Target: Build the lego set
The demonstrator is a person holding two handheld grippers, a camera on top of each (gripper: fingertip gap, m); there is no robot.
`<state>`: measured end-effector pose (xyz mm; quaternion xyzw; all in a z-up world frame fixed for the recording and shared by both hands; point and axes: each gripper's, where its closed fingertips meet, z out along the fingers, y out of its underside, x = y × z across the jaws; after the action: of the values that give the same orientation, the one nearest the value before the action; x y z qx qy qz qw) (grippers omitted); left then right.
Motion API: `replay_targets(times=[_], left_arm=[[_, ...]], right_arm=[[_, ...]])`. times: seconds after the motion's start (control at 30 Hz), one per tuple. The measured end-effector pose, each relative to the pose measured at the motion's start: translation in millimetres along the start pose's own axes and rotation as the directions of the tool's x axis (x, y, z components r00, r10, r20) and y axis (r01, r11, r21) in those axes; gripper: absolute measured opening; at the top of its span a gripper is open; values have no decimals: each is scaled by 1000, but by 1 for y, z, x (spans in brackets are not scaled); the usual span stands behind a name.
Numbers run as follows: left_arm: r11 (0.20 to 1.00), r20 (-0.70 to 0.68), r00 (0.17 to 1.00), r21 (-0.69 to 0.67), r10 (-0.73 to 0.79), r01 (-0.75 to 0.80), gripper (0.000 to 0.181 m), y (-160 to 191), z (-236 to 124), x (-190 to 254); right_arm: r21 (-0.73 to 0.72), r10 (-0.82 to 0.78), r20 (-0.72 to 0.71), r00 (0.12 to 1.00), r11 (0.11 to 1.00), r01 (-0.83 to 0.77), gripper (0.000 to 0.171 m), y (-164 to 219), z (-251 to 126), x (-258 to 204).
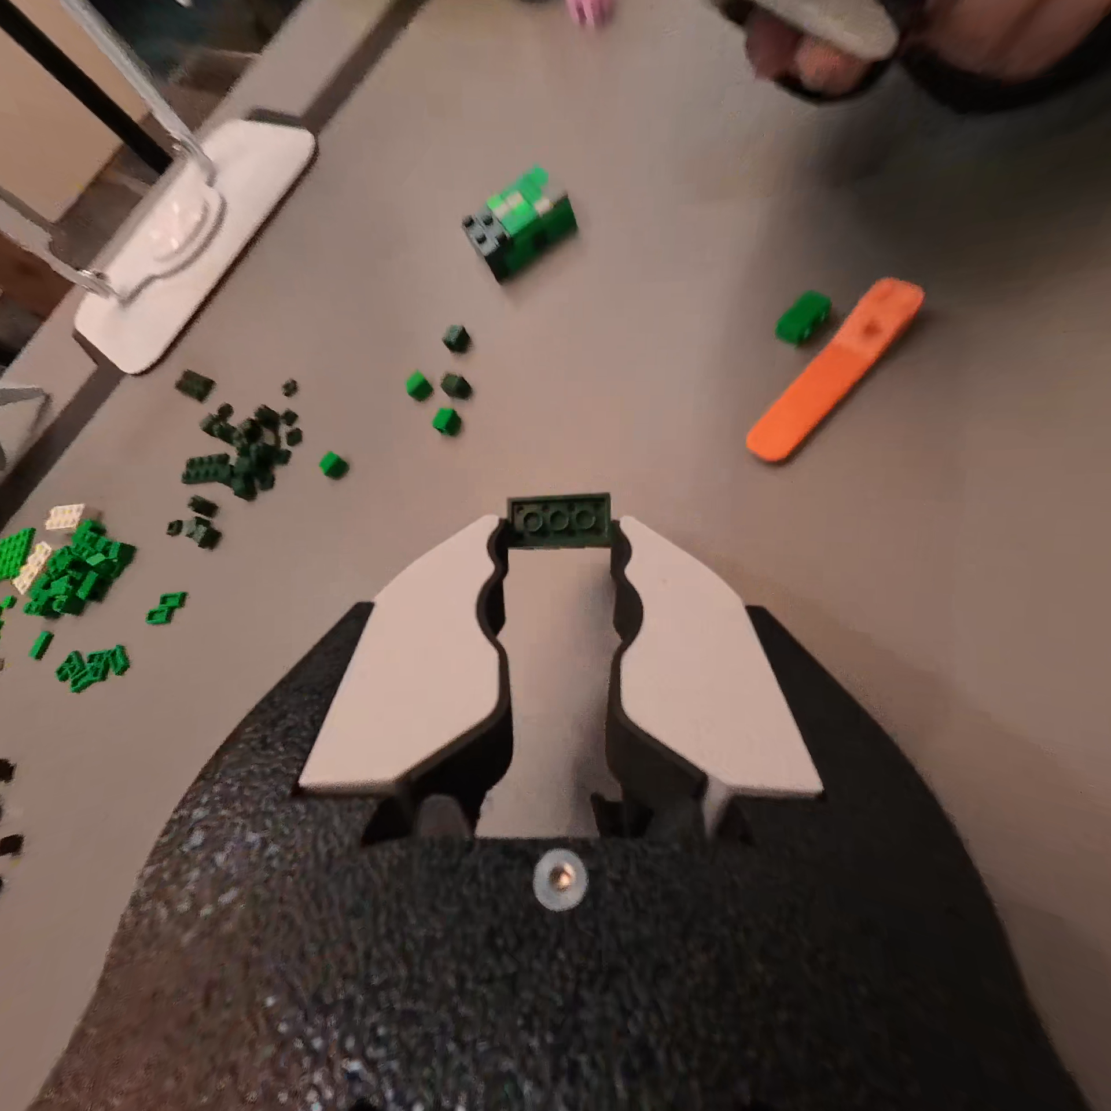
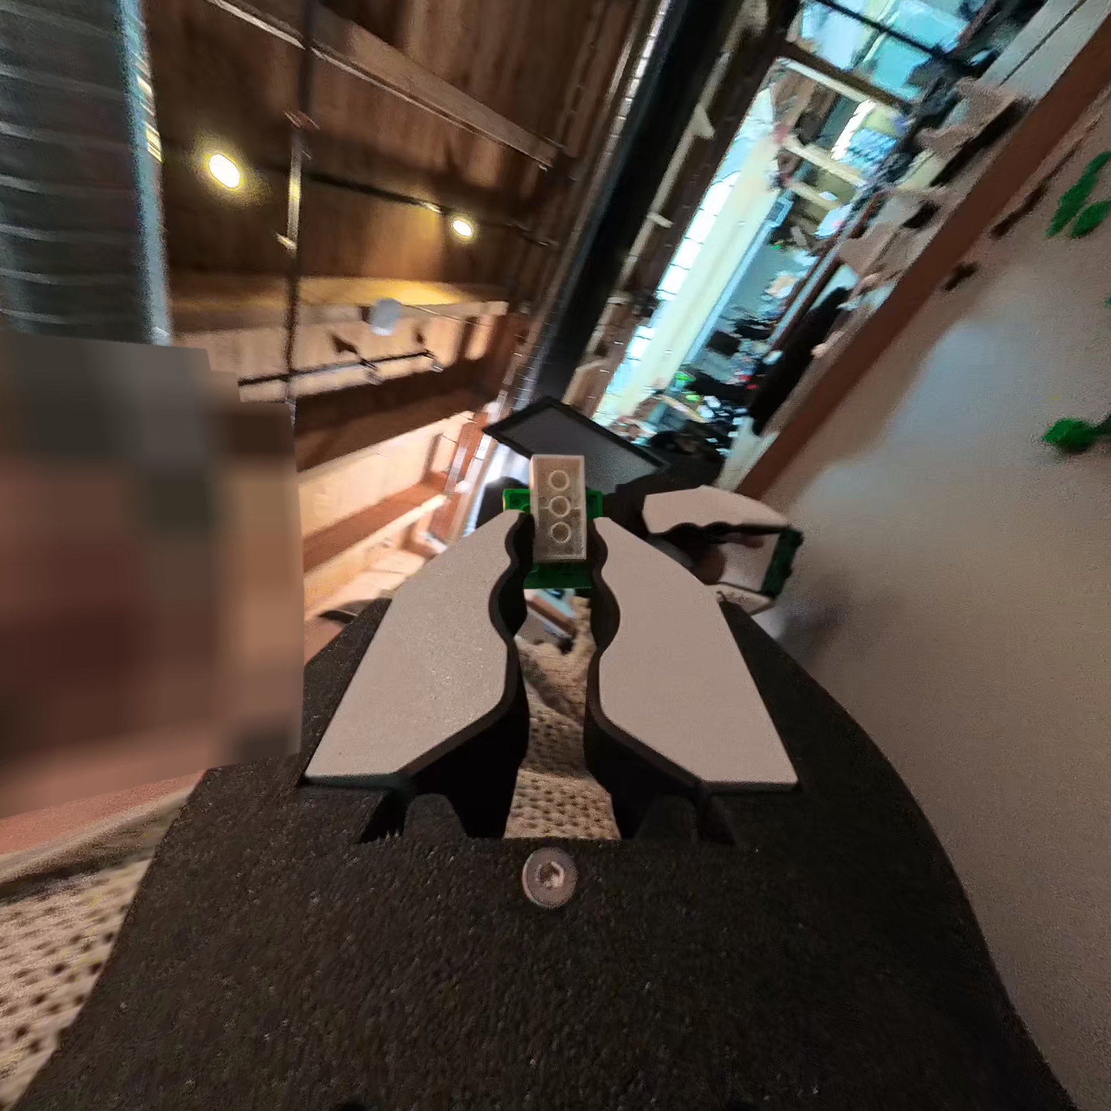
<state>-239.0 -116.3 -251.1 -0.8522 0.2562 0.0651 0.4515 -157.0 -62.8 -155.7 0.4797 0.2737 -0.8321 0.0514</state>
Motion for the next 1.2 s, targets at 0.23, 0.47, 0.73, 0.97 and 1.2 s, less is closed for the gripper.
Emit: replay_targets(times=[0.23,0.47,0.73,0.97,1.2], left_arm=[[996,-89,996,-85,14,-22,33,18,8,15],[993,-123,991,-96,48,-61,34,25,8,20],[945,14,948,75,319,-319,83,-28,-2,24],[850,43,875,219,482,-479,65,-67,-4,51],[834,33,864,245,503,-495,29,-67,-4,61]], right_arm=[[-117,-219,-231,948,974,196,16,5,-7,21],[-240,-318,-284,904,937,254,16,17,-7,29],[-470,-417,-255,872,842,265,16,53,-4,39],[-577,-416,-182,891,778,246,17,81,3,40],[-560,-400,-182,899,793,240,16,78,1,37]])
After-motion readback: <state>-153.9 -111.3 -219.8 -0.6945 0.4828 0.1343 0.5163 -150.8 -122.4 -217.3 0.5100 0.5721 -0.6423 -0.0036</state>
